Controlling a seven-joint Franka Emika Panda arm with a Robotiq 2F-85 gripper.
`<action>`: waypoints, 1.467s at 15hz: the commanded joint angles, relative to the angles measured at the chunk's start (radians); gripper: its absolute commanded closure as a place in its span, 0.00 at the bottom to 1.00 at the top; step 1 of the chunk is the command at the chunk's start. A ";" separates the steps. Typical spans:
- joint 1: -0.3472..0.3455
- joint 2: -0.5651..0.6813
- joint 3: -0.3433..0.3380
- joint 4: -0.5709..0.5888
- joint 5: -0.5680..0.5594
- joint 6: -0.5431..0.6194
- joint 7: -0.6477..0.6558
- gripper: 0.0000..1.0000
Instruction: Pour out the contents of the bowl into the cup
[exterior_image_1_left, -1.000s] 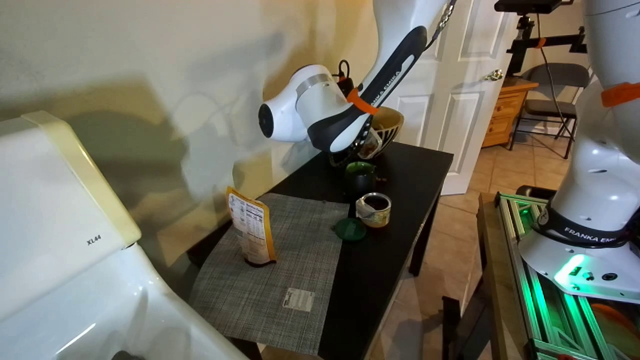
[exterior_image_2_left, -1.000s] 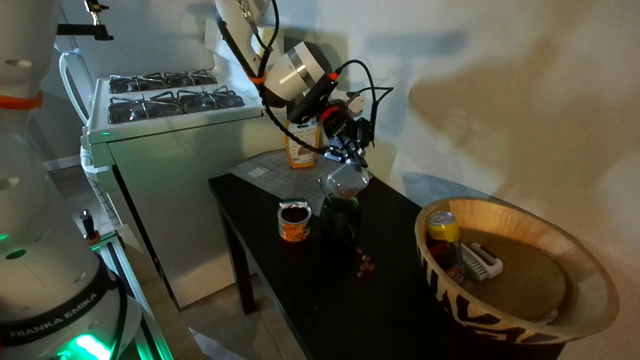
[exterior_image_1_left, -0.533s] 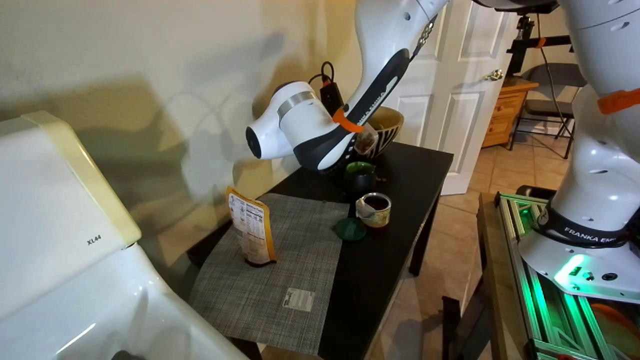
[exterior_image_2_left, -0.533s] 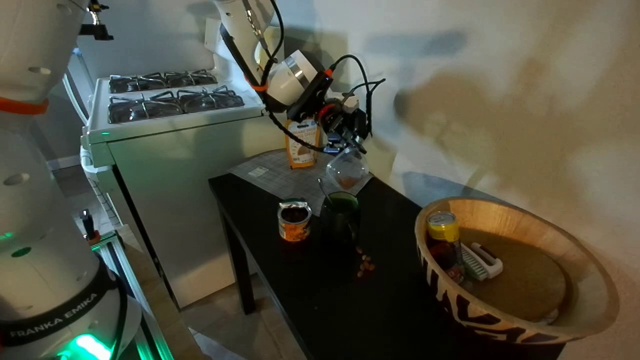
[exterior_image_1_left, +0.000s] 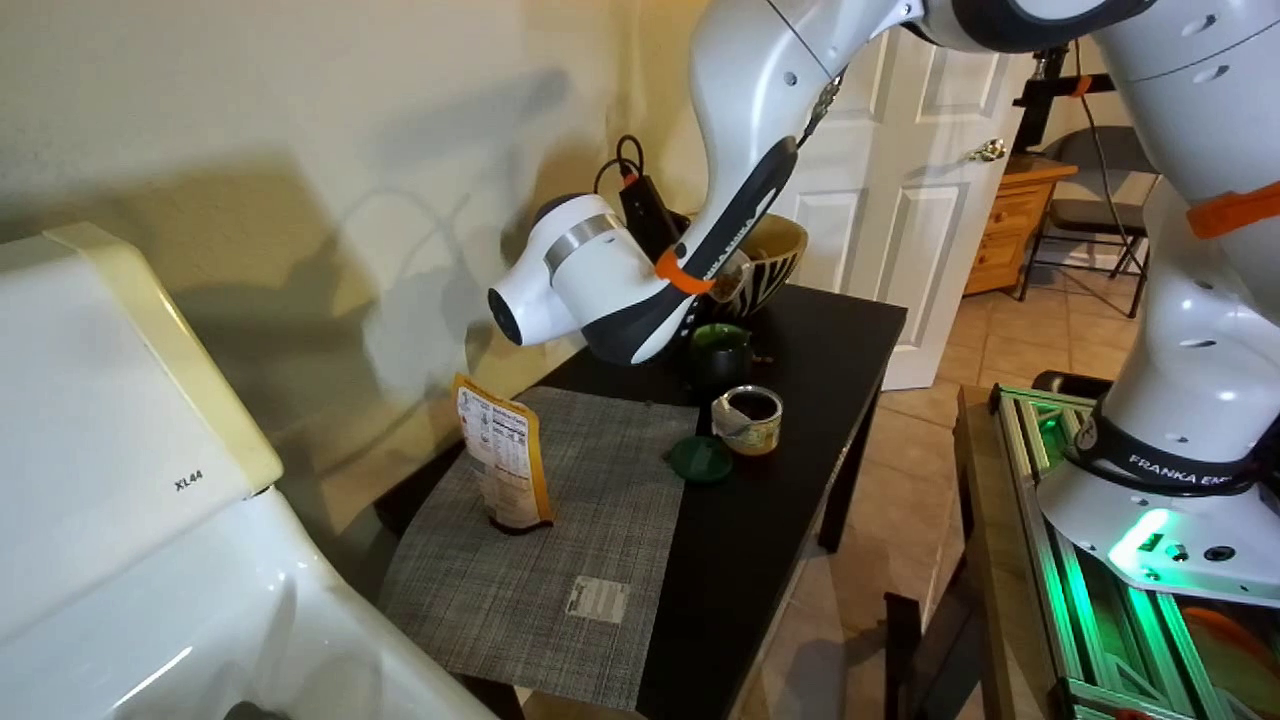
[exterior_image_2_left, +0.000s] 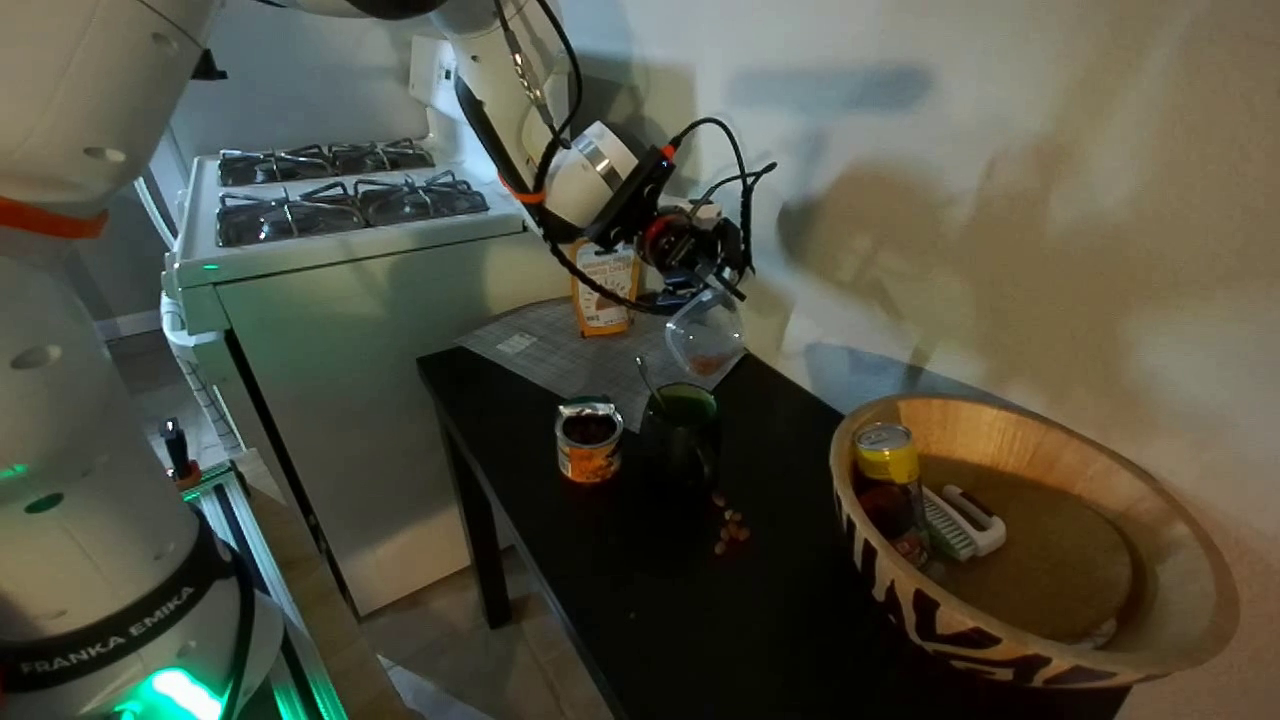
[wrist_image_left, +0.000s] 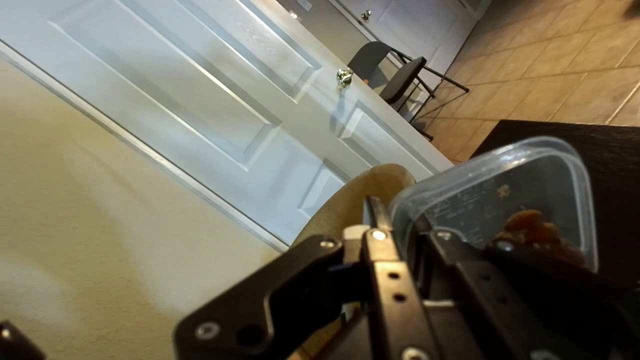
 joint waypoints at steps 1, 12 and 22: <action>0.005 0.041 0.009 0.036 -0.051 -0.055 -0.057 0.97; 0.027 0.085 0.028 0.047 -0.118 -0.208 -0.129 0.97; -0.012 0.070 0.052 0.041 -0.117 -0.195 -0.116 0.97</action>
